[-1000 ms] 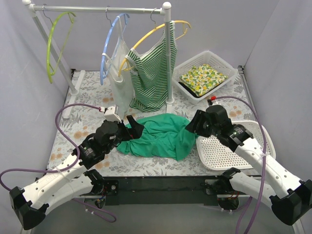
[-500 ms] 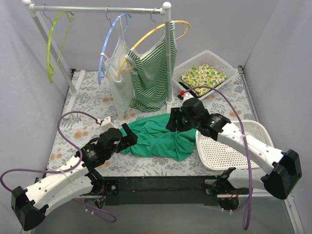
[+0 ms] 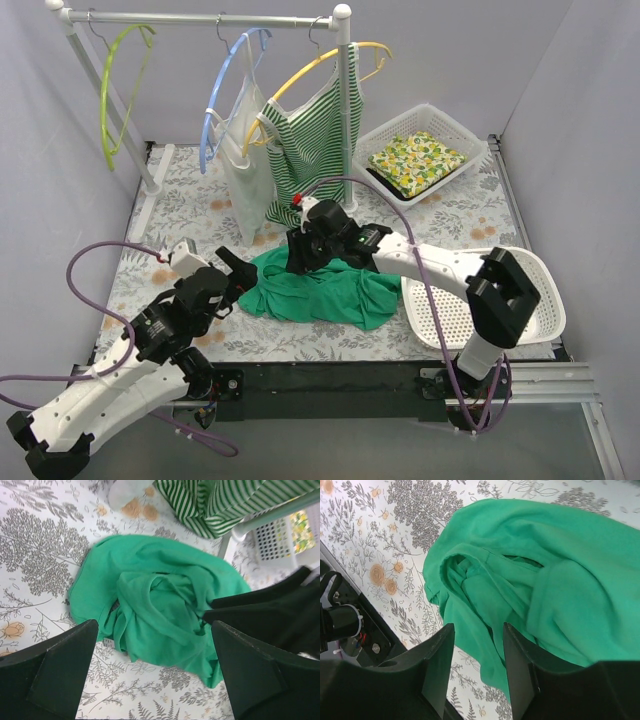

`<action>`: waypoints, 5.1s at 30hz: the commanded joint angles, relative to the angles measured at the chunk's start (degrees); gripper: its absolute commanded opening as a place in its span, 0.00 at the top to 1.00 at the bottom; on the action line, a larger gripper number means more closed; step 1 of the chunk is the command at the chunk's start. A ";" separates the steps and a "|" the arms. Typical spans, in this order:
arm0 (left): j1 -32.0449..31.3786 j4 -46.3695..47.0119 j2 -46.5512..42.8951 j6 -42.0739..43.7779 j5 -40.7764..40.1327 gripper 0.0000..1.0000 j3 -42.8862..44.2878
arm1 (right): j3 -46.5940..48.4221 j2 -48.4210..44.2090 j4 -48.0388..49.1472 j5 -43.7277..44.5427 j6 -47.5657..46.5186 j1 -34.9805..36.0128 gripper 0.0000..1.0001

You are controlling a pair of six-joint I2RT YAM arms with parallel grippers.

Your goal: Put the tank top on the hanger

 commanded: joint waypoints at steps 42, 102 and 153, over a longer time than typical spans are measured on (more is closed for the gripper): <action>0.25 7.70 3.60 7.78 6.85 0.04 -0.47 | -11.92 -31.55 -11.80 27.82 -1.61 -6.50 0.99; 4.21 17.11 11.34 25.51 9.06 1.00 15.24 | 1.13 -43.54 -19.37 27.82 -0.46 -8.71 0.99; 4.21 11.58 2.55 1.72 19.10 1.00 -7.42 | -49.98 -49.41 10.70 -4.24 14.04 -8.89 0.99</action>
